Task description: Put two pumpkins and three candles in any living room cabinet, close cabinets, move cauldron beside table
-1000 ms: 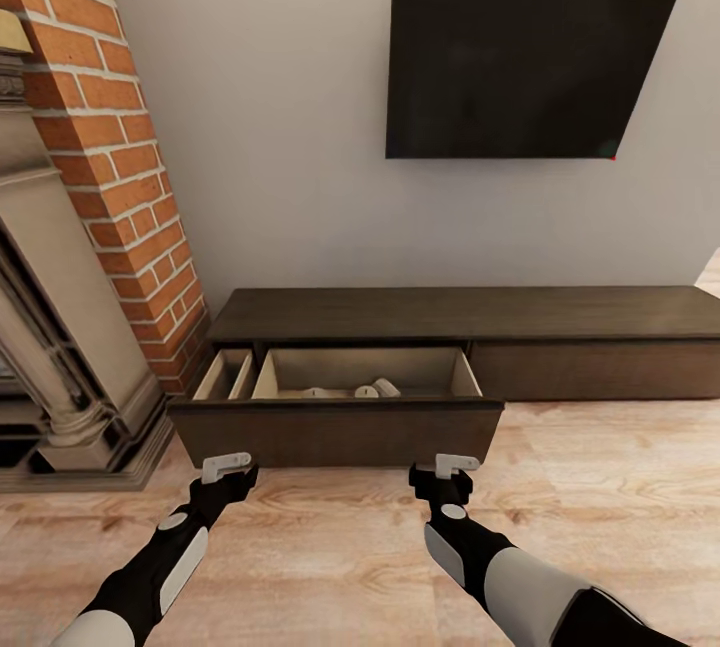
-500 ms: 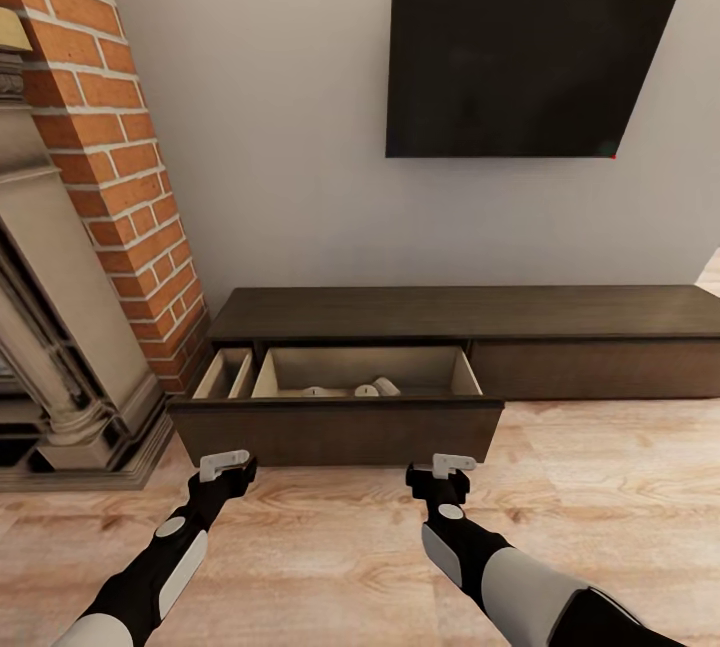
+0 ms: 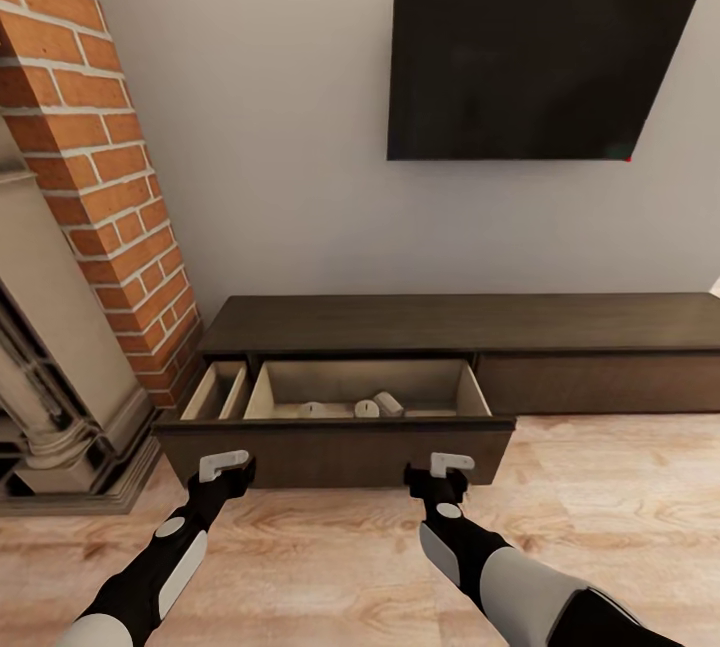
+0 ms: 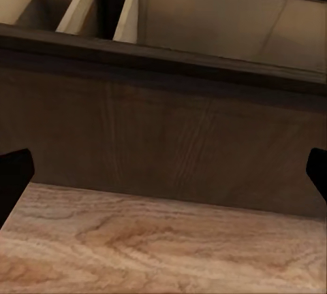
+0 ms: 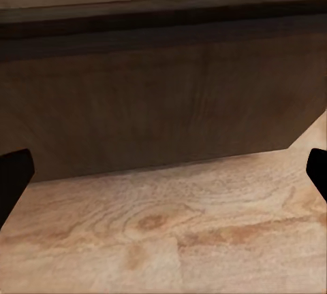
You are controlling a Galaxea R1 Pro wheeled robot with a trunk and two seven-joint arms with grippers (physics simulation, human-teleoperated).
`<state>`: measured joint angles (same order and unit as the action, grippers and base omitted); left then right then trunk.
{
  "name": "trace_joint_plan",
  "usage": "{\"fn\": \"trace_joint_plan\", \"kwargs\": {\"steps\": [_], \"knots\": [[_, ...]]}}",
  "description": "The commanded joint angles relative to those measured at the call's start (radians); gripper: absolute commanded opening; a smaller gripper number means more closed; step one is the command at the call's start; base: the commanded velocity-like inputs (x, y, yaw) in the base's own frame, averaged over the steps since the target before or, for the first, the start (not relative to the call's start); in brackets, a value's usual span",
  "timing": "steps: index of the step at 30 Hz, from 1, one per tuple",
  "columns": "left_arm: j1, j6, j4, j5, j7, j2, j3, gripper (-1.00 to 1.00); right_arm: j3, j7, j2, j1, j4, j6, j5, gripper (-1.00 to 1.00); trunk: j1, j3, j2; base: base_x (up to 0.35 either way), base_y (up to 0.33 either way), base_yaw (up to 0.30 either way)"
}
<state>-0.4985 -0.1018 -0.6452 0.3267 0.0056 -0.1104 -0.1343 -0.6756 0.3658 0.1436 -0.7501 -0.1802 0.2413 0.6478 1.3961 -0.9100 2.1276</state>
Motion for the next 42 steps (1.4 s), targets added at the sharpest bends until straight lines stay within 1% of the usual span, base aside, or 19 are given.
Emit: {"fn": "trace_joint_plan", "kwargs": {"steps": [1,5,13,16,18,21,23,29,34,36,39,42], "knots": [[0.000,0.000,0.000,-0.001,-0.001,0.000,0.000,1.00,0.001,-0.002,0.001,0.000,0.000,0.000,0.000,1.00,0.000,0.000,0.000,0.056,0.000,0.000],[0.000,0.000,0.000,0.000,-0.004,0.000,-0.001,1.00,0.002,-0.005,0.002,0.000,-0.002,0.000,0.000,1.00,0.000,0.000,0.000,0.024,0.000,0.000],[0.000,0.000,0.000,0.000,-0.004,0.000,-0.001,1.00,0.004,-0.008,0.001,0.000,-0.002,0.000,0.002,1.00,0.031,-0.025,0.056,0.003,0.000,0.000],[0.000,0.001,0.001,0.000,-0.005,0.000,-0.001,1.00,0.012,-0.006,0.001,0.000,-0.002,0.003,0.010,1.00,0.042,-0.034,0.077,0.000,0.000,0.000],[0.000,0.001,0.001,0.000,-0.005,0.000,-0.001,1.00,0.020,-0.004,0.002,0.000,-0.002,0.016,0.012,1.00,0.050,-0.041,0.091,0.000,0.000,0.000],[0.000,0.001,0.002,0.000,-0.005,0.000,-0.001,1.00,0.038,-0.003,-0.001,0.000,-0.003,0.075,0.015,1.00,0.061,-0.050,0.112,0.000,0.000,0.000],[0.000,0.000,0.007,0.000,-0.006,0.000,-0.001,1.00,0.042,-0.003,-0.002,0.000,-0.002,0.091,0.015,1.00,0.069,-0.056,0.126,0.000,0.000,0.000],[0.000,-0.001,0.016,-0.003,-0.007,0.000,-0.002,1.00,0.037,-0.001,0.001,0.000,-0.001,0.107,0.003,1.00,0.092,-0.075,0.168,0.000,0.000,0.000],[0.000,-0.002,0.017,-0.007,-0.010,-0.002,-0.004,1.00,0.036,0.000,0.002,0.000,0.000,0.112,0.001,1.00,0.111,-0.091,0.203,0.000,0.000,0.000],[0.000,-0.003,0.018,-0.009,-0.016,-0.003,-0.009,1.00,0.036,0.000,0.002,0.000,0.001,0.114,0.001,1.00,0.119,-0.097,0.217,0.000,0.000,0.000],[0.004,-0.004,0.018,-0.011,-0.061,-0.007,-0.018,1.00,0.038,0.000,0.002,0.000,0.002,0.115,0.004,1.00,0.130,-0.107,0.238,0.000,0.000,0.000],[0.008,-0.002,0.018,-0.013,-0.104,-0.008,-0.021,1.00,0.042,0.001,0.002,0.000,0.000,0.116,0.012,1.00,0.130,-0.107,0.238,0.000,0.000,0.000]]}}
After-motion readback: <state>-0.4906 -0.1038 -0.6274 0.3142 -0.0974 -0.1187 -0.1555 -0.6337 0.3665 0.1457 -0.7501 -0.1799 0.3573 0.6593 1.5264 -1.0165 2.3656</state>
